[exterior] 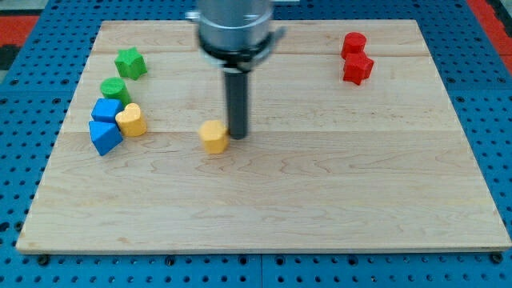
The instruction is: Move the green star towards the top left corner of the board
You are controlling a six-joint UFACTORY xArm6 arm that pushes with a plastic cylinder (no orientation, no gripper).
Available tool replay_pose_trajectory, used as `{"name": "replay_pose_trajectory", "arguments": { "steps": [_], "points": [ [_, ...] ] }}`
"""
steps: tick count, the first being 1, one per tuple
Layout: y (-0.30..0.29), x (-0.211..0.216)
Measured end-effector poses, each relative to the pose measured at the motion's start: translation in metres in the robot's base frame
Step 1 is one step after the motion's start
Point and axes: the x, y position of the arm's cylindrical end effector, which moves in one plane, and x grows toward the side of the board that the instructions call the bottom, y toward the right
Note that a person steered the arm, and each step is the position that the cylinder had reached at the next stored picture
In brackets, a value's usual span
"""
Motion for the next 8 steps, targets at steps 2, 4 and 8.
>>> {"name": "replay_pose_trajectory", "arguments": {
  "steps": [2, 4, 8],
  "points": [
    [-0.083, -0.045],
    [-0.119, -0.143],
    [-0.240, -0.142]
  ]
}}
